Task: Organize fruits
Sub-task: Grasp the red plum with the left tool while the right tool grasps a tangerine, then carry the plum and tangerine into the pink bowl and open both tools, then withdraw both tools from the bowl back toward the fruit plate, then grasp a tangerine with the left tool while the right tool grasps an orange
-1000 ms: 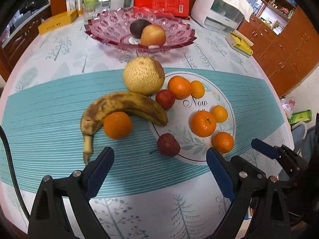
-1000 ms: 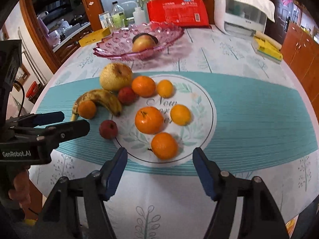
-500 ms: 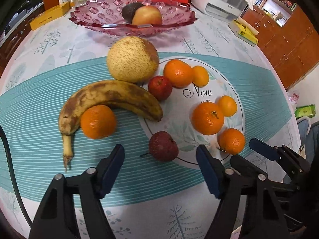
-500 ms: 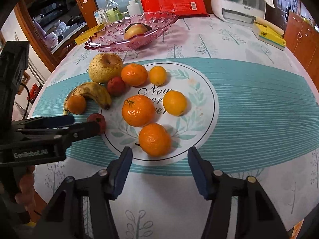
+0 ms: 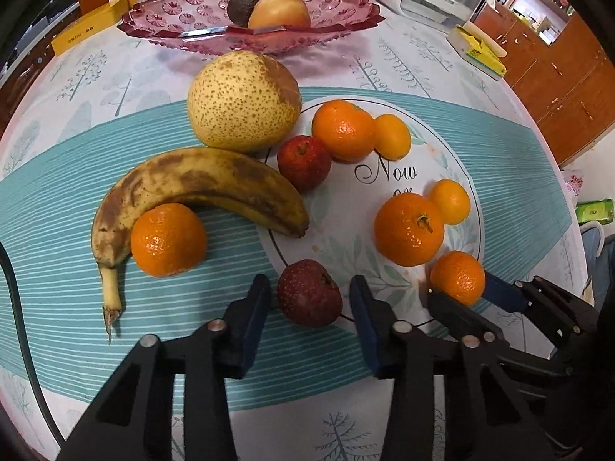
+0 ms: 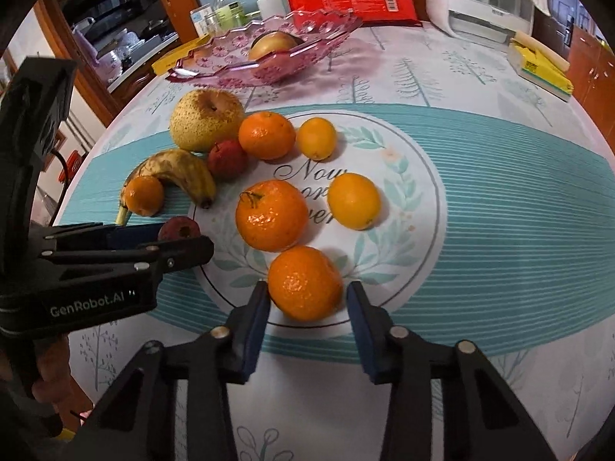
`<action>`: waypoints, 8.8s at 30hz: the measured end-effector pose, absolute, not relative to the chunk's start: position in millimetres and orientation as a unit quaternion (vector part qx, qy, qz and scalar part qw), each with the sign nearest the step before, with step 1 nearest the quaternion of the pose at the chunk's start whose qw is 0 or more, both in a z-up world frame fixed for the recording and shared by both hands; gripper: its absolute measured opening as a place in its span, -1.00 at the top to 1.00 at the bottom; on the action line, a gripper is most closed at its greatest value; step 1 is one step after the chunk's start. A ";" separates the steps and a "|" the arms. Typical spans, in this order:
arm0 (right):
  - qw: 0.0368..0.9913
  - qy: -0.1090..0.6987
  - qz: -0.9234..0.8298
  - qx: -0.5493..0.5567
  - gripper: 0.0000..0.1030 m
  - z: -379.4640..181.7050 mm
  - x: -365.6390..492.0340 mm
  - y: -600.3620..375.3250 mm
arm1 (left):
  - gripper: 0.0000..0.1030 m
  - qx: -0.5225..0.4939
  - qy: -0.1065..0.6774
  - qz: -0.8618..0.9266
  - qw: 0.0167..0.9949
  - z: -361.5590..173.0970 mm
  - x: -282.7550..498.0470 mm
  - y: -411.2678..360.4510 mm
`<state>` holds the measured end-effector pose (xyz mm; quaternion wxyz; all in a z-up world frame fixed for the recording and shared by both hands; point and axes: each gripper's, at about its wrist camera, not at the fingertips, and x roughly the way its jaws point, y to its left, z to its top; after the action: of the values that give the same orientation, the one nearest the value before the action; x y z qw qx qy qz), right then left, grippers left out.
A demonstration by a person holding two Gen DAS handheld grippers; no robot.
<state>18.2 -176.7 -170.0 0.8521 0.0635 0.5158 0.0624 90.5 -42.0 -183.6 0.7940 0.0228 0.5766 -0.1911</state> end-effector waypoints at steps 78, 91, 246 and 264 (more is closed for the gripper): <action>0.920 0.380 0.095 -0.035 0.30 77.8 262.6 -180.5 | 0.41 0.045 0.444 -0.060 0.893 57.7 295.6 18.9; 0.860 0.495 0.123 0.028 0.29 -88.5 327.5 -187.4 | 0.41 0.060 0.551 -0.038 0.832 -109.2 341.8 -20.4; 0.824 0.493 0.268 -0.079 0.36 -170.8 77.1 -214.2 | -0.48 -0.084 0.544 -0.060 0.832 -162.6 77.6 -80.8; 0.835 0.495 0.234 -0.055 0.40 -170.6 73.9 -244.9 | 0.12 -0.075 0.562 -0.077 0.820 -178.2 92.1 -113.3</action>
<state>73.9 -244.9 -170.6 0.8347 -0.0546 0.4954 0.2341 92.1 -113.3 -178.2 0.8201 -0.0750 0.5620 -0.0770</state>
